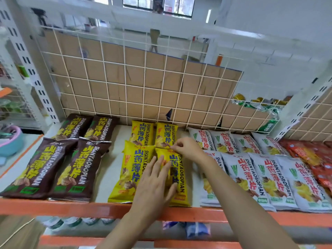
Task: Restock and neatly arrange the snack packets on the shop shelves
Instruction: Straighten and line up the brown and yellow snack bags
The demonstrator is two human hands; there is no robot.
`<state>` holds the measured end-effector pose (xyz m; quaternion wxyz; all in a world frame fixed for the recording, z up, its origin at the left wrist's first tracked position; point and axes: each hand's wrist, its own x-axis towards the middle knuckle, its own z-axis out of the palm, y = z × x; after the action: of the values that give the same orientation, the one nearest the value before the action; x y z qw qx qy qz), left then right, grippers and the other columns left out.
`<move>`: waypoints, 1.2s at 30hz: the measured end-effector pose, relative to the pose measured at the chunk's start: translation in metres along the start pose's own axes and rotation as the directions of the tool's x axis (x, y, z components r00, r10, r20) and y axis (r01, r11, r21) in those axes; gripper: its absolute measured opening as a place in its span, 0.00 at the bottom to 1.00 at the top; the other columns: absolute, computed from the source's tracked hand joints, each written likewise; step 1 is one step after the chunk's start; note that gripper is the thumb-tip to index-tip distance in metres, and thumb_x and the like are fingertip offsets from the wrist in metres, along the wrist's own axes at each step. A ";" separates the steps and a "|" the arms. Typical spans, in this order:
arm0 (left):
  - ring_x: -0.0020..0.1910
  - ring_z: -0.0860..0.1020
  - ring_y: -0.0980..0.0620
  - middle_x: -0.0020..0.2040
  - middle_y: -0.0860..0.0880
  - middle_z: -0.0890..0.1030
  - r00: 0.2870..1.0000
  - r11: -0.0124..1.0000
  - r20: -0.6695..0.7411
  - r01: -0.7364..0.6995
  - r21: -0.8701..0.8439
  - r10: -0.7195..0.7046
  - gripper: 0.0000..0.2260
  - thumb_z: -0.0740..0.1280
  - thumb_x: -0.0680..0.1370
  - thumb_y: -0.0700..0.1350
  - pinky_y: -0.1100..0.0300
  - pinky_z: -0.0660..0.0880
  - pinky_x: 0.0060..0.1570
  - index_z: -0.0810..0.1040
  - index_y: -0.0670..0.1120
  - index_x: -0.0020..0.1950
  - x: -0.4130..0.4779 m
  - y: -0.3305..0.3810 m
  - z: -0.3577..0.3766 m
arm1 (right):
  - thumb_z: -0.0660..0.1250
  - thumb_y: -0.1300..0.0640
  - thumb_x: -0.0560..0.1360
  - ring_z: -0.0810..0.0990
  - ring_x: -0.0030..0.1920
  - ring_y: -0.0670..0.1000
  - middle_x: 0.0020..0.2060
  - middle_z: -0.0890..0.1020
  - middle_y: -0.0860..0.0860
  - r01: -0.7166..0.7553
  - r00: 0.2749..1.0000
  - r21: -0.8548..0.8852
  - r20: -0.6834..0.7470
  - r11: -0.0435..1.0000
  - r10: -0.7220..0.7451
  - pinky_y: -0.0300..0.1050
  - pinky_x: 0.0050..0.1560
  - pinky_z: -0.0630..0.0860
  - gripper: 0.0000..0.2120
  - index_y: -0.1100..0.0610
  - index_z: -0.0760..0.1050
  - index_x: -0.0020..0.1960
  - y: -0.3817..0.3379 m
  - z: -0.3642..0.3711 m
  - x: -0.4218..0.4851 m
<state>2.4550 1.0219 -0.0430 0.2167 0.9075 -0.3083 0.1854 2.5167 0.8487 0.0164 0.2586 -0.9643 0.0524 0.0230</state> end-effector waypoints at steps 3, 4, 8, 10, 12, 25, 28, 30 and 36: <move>0.66 0.69 0.43 0.67 0.43 0.73 0.999 0.998 0.019 0.042 0.039 -0.043 0.30 0.58 0.70 0.62 0.50 0.68 0.65 0.72 0.47 0.66 0.003 0.016 0.006 | 0.64 0.51 0.76 0.72 0.34 0.48 0.29 0.73 0.46 0.059 0.998 0.005 -0.005 0.998 -0.059 0.43 0.39 0.66 0.12 0.54 0.75 0.35 -0.002 -0.004 0.009; 0.66 0.70 0.42 0.67 0.42 0.73 0.997 0.996 0.038 0.066 0.062 -0.069 0.31 0.58 0.69 0.63 0.49 0.70 0.63 0.71 0.46 0.66 0.004 0.021 0.009 | 0.65 0.51 0.76 0.72 0.34 0.48 0.28 0.73 0.46 0.072 0.997 0.003 -0.010 0.997 -0.072 0.43 0.39 0.67 0.13 0.53 0.73 0.33 -0.004 -0.004 0.012; 0.67 0.69 0.39 0.69 0.41 0.70 0.979 0.982 0.125 0.145 0.124 -0.161 0.40 0.66 0.61 0.63 0.43 0.74 0.57 0.66 0.47 0.69 0.009 0.035 0.019 | 0.65 0.52 0.75 0.78 0.42 0.54 0.39 0.82 0.55 0.091 0.996 -0.061 0.022 0.994 -0.090 0.47 0.45 0.73 0.11 0.58 0.79 0.40 -0.009 -0.003 0.018; 0.67 0.69 0.39 0.70 0.42 0.69 0.972 0.977 0.141 0.169 0.130 -0.186 0.45 0.72 0.54 0.59 0.43 0.75 0.55 0.66 0.48 0.70 0.006 0.040 0.022 | 0.65 0.53 0.75 0.79 0.45 0.53 0.44 0.83 0.54 0.102 0.994 -0.089 0.035 0.991 -0.099 0.44 0.45 0.71 0.10 0.58 0.81 0.45 -0.009 -0.005 0.017; 0.68 0.68 0.39 0.71 0.43 0.68 0.972 0.974 0.119 0.187 0.126 -0.202 0.47 0.73 0.51 0.54 0.43 0.75 0.55 0.66 0.50 0.70 0.002 0.044 0.024 | 0.65 0.53 0.76 0.78 0.45 0.53 0.45 0.83 0.54 0.118 0.993 -0.122 0.041 0.985 -0.113 0.42 0.42 0.67 0.09 0.57 0.81 0.47 -0.009 -0.006 0.017; 0.65 0.65 0.45 0.70 0.44 0.69 0.953 0.953 0.062 0.291 0.084 -0.297 0.48 0.73 0.47 0.52 0.50 0.79 0.41 0.69 0.55 0.68 -0.005 0.047 0.027 | 0.63 0.52 0.77 0.78 0.45 0.55 0.45 0.82 0.54 0.093 0.996 -0.184 0.002 0.979 -0.094 0.45 0.41 0.69 0.10 0.58 0.78 0.45 -0.001 -0.001 0.021; 0.64 0.66 0.45 0.69 0.43 0.70 0.955 0.952 0.044 0.288 0.103 -0.294 0.47 0.75 0.48 0.54 0.49 0.79 0.42 0.69 0.55 0.68 -0.005 0.048 0.028 | 0.64 0.51 0.77 0.77 0.45 0.53 0.44 0.81 0.53 0.084 0.996 -0.189 -0.005 0.978 -0.086 0.42 0.41 0.65 0.09 0.56 0.78 0.45 0.000 0.000 0.021; 0.65 0.65 0.44 0.69 0.43 0.70 0.959 0.954 0.033 0.277 0.117 -0.282 0.47 0.75 0.49 0.55 0.47 0.78 0.47 0.69 0.54 0.68 -0.005 0.048 0.028 | 0.64 0.50 0.76 0.78 0.46 0.53 0.44 0.81 0.53 0.085 0.996 -0.184 -0.003 0.979 -0.086 0.42 0.41 0.66 0.09 0.55 0.78 0.45 0.001 0.001 0.021; 0.67 0.63 0.46 0.70 0.45 0.69 0.977 0.971 -0.024 0.215 0.103 -0.213 0.36 0.63 0.62 0.62 0.47 0.70 0.61 0.67 0.52 0.69 -0.009 0.043 0.013 | 0.63 0.47 0.76 0.76 0.57 0.54 0.55 0.79 0.51 0.135 0.980 -0.211 -0.114 0.968 -0.162 0.48 0.54 0.71 0.12 0.52 0.75 0.55 0.001 -0.006 0.009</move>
<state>2.4237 0.9881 -0.0462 0.1893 0.9444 -0.1972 0.1828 2.5255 0.8434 0.0206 0.1564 -0.9862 -0.0059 -0.0543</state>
